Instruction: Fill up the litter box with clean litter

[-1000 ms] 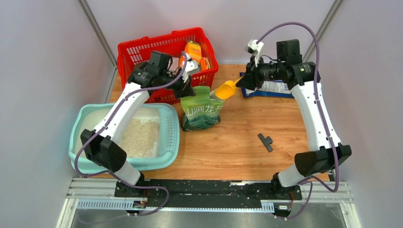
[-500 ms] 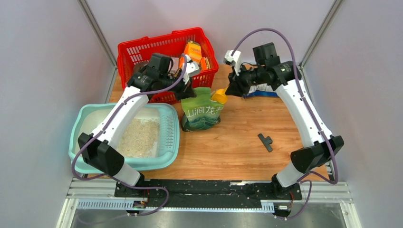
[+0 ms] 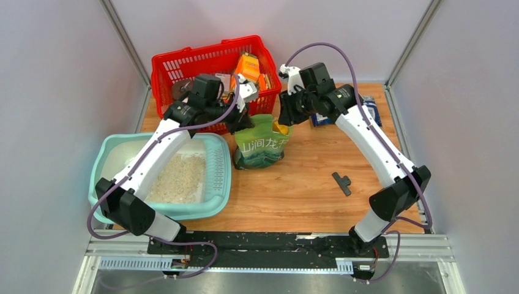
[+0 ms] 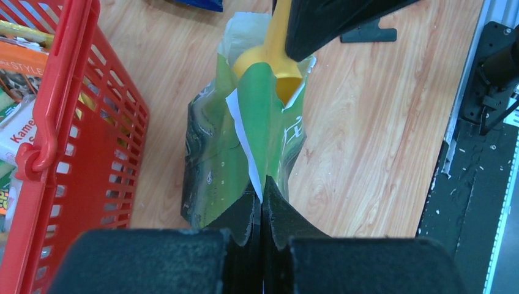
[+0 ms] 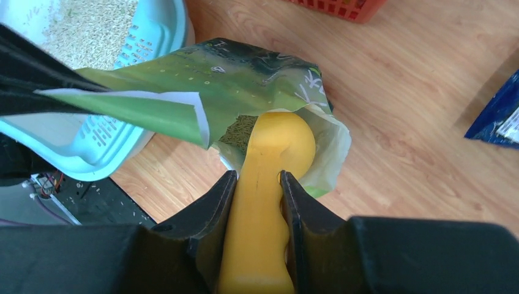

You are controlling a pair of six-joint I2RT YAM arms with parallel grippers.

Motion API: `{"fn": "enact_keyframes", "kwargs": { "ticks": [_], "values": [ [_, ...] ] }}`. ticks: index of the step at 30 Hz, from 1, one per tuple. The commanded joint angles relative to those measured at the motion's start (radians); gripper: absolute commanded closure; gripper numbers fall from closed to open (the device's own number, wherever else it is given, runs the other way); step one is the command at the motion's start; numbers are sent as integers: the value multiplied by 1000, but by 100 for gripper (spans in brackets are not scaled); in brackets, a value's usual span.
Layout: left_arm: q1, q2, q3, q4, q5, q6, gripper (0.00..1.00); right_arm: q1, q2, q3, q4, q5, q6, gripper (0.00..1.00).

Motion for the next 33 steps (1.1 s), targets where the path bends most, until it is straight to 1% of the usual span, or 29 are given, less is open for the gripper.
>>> {"fn": "enact_keyframes", "kwargs": {
  "ticks": [1,2,4,6,11,14,16,22,25,26,28,29,31,33],
  "values": [
    [-20,-75,24,192,66,-64,100,19,23,-20,27,150,158,100],
    [-20,-75,24,196,63,-60,100,19,20,-41,27,187,189,100],
    [-20,-75,27,204,61,-58,100,21,17,-52,19,332,215,100],
    [-20,-75,27,210,58,-50,100,44,12,-47,26,441,190,100],
    [-20,-70,32,225,60,-50,100,94,35,3,27,520,96,100],
    [-20,-68,27,248,67,-64,100,128,40,-53,45,612,61,100],
    [-20,-67,27,259,69,-69,100,142,37,-134,53,623,68,100],
    [-20,-61,30,270,73,-64,100,149,40,-331,85,568,97,100],
    [-20,-55,30,275,73,-55,100,140,52,-374,92,485,109,100],
    [-20,-53,30,275,75,-52,100,136,55,-395,96,380,107,100],
    [-20,-50,30,275,72,-44,100,125,66,-405,98,307,94,100],
    [-21,-48,30,276,72,-41,100,120,69,-406,101,207,67,100],
    [-20,-44,32,276,70,-37,100,96,81,-403,104,125,53,100],
    [-22,-42,35,278,69,-33,100,74,100,-405,102,-16,28,100]
  ]
}}
